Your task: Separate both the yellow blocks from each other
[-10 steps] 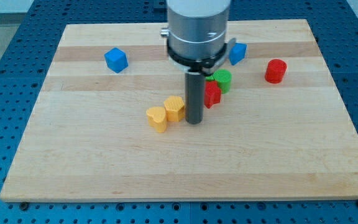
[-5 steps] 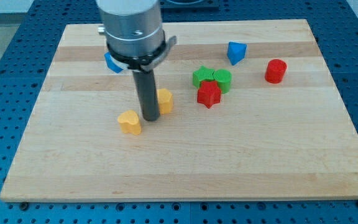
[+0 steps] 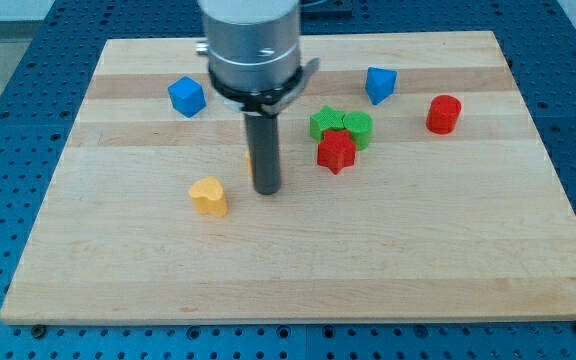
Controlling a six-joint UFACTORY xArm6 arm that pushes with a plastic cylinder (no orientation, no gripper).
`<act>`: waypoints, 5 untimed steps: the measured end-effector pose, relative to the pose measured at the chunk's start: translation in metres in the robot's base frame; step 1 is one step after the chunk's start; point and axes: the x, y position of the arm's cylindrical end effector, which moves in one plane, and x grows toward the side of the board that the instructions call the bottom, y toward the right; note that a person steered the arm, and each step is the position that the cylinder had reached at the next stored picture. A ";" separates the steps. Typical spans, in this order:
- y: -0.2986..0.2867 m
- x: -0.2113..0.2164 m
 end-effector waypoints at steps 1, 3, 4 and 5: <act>-0.043 -0.009; -0.049 -0.013; -0.049 -0.006; -0.047 -0.002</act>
